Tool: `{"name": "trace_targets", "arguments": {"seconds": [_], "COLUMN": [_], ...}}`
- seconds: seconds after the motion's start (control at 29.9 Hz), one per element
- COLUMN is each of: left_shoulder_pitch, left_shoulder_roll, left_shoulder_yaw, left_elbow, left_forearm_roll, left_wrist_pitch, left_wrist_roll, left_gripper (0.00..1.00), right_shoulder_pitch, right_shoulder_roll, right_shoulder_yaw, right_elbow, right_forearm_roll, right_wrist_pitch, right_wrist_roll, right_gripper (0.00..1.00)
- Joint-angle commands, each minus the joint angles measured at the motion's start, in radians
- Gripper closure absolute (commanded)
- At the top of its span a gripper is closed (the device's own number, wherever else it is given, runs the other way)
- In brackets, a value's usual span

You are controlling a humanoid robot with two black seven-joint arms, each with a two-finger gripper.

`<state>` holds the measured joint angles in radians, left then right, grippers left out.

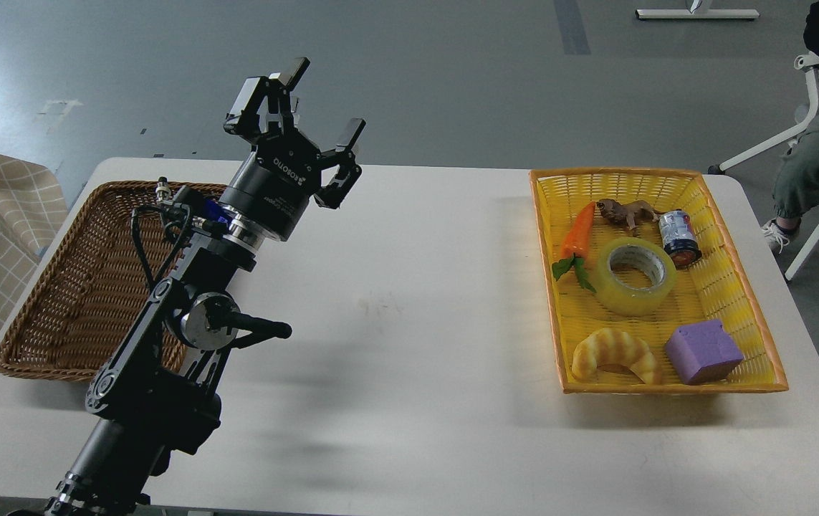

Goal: Place and transfer tape with both arms
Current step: 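Move the right arm out of view toward the robot's side, then reach the right gripper into the yellow tray toward the tape roll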

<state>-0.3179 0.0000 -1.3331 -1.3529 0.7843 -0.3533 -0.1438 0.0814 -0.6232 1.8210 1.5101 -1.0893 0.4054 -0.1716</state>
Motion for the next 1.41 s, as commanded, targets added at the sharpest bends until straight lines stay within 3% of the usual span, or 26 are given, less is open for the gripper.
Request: {"name": "trace_targets", "arguments": {"seconds": [0.0, 0.17, 0.3, 0.47, 0.67, 0.94, 1.07, 1.37], "left_shoulder_pitch": [0.0, 0.0, 0.0, -0.001, -0.004, -0.001, -0.003, -0.004], "left_shoulder_roll": [0.0, 0.0, 0.0, 0.0, 0.0, 0.0, 0.0, 0.0], "left_shoulder_yaw": [0.0, -0.001, 0.0, 0.002, 0.0, 0.002, 0.002, 0.002], "left_elbow": [0.0, 0.0, 0.0, 0.001, 0.003, 0.003, 0.005, 0.005], "left_forearm_roll": [0.0, 0.0, 0.001, 0.001, 0.001, 0.003, 0.003, 0.003], "left_wrist_pitch": [0.001, 0.001, 0.002, 0.002, 0.002, 0.002, 0.002, 0.002], "left_wrist_roll": [0.001, 0.001, 0.001, 0.003, 0.001, 0.001, 0.001, 0.001], "left_gripper": [0.02, 0.02, 0.02, 0.02, 0.02, 0.02, 0.02, 0.02], "right_shoulder_pitch": [-0.003, -0.019, 0.13, 0.233, 0.34, 0.414, 0.488, 0.483], "right_shoulder_roll": [0.02, -0.094, -0.223, -0.286, -0.256, -0.127, -0.112, -0.079], "right_shoulder_yaw": [0.003, -0.092, -0.334, -0.566, -0.785, -0.889, -0.988, -1.025], "right_elbow": [-0.002, 0.03, 0.015, -0.023, -0.083, -0.169, -0.186, -0.212], "right_forearm_roll": [0.002, -0.035, -0.044, -0.17, -0.427, -0.602, -0.629, -0.649], "right_wrist_pitch": [-0.049, -0.037, -0.034, -0.034, -0.036, -0.03, -0.03, -0.028], "right_wrist_roll": [-0.002, -0.028, -0.054, -0.062, -0.062, -0.06, -0.06, -0.06], "right_gripper": [0.0, 0.03, 0.05, 0.05, 0.05, 0.06, 0.01, 0.01]}}
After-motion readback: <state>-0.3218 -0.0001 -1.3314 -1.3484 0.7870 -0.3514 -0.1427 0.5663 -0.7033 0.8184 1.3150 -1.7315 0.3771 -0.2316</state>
